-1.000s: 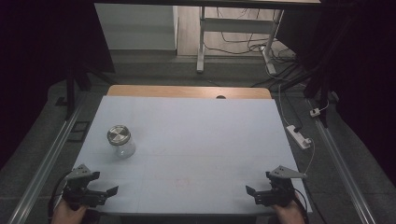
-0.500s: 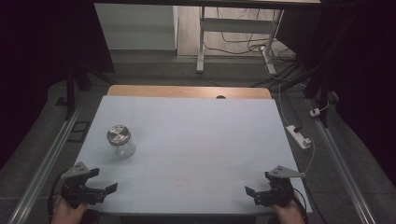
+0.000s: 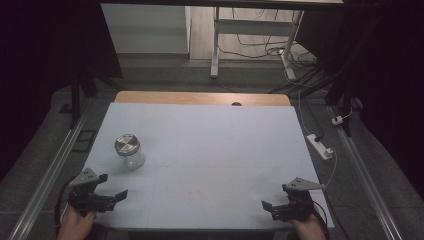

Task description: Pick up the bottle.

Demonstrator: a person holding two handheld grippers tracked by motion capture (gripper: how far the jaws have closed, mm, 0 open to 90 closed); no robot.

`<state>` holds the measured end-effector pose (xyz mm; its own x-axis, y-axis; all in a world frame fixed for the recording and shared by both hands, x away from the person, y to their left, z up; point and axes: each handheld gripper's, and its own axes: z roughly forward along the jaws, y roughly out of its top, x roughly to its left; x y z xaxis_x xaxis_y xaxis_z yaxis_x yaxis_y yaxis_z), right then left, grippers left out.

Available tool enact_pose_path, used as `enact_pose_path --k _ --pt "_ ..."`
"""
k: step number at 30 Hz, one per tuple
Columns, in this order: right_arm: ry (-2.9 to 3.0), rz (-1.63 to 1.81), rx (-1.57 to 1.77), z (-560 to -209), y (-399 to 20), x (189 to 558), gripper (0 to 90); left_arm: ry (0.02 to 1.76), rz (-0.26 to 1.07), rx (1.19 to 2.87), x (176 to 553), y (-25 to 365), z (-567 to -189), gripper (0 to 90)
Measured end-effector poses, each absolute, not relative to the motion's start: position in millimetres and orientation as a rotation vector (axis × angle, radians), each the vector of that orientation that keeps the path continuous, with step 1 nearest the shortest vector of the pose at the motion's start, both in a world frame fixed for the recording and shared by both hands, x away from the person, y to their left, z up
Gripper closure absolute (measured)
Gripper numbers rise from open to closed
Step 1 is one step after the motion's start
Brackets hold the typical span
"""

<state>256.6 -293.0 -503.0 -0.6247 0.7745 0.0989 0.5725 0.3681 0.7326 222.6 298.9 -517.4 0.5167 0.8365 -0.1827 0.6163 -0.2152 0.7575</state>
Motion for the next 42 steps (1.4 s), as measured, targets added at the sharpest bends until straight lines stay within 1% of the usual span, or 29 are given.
enact_pose_path --k 11,15,25,36,42 --pt "2.375 1.107 1.202 -503.4 -292.7 257.4 0.0 1.164 0.359 1.918 240.9 301.3 -519.6 0.0" --pt "2.369 1.113 1.207 -503.2 -293.8 257.7 0.0 1.189 0.394 1.903 249.5 301.6 -520.1 0.0" --pt "2.369 1.119 1.215 -503.1 -294.3 257.7 0.0 1.219 0.423 1.876 270.5 301.6 -520.5 0.0" --pt "2.375 1.118 1.216 -503.4 -294.1 258.1 0.0 1.25 0.415 1.891 295.2 300.8 -521.5 0.1" --pt "2.378 1.118 1.213 -503.6 -294.1 258.4 0.0 1.241 0.449 1.937 307.4 293.6 -522.4 0.0"
